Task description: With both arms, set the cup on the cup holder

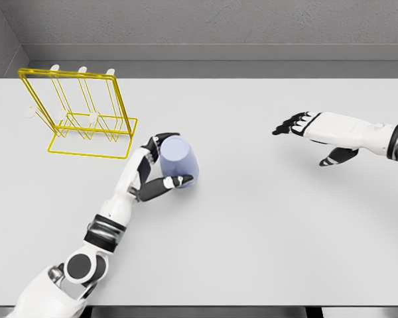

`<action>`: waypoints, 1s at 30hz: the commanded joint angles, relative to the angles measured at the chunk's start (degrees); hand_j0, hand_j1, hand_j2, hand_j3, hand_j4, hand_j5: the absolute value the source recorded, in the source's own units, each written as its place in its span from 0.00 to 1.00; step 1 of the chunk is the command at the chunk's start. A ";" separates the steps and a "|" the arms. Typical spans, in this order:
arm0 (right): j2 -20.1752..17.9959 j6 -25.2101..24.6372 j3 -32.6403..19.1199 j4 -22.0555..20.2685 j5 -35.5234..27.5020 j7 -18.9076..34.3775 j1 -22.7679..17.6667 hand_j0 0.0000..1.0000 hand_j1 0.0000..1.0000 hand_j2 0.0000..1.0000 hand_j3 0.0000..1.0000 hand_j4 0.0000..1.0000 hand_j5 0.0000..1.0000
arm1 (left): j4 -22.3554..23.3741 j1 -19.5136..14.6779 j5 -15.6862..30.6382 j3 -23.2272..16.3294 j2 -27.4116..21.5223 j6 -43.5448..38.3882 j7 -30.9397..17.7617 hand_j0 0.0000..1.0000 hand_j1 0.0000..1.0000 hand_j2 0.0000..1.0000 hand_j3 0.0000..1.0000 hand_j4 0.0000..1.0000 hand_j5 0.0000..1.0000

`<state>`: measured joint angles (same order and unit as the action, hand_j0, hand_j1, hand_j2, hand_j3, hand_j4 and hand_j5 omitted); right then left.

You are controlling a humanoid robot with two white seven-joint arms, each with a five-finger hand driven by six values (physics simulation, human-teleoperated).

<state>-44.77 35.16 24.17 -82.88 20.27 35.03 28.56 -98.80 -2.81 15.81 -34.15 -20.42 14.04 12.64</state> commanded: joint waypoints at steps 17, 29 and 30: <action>1.70 -0.16 0.09 0.70 -0.06 -0.03 0.17 1.00 1.00 1.00 1.00 1.00 1.00 | -2.18 -0.09 0.45 5.41 -0.14 5.56 -0.16 0.63 0.63 0.63 0.63 0.63 0.63; 2.49 -0.16 0.09 1.58 -0.06 -0.03 0.53 1.00 1.00 1.00 1.00 1.00 1.00 | -2.18 -0.79 0.63 8.49 0.12 9.69 -0.07 0.63 0.63 0.63 0.63 0.63 0.63; 2.49 -0.16 0.09 1.58 -0.06 -0.03 0.53 1.00 1.00 1.00 1.00 1.00 1.00 | -2.18 -0.79 0.71 8.84 0.03 9.95 -0.07 0.63 0.63 0.63 0.63 0.63 0.63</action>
<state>-42.29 35.16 24.28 -81.38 20.58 35.03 29.09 -100.95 -3.52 16.53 -25.96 -20.35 23.47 12.55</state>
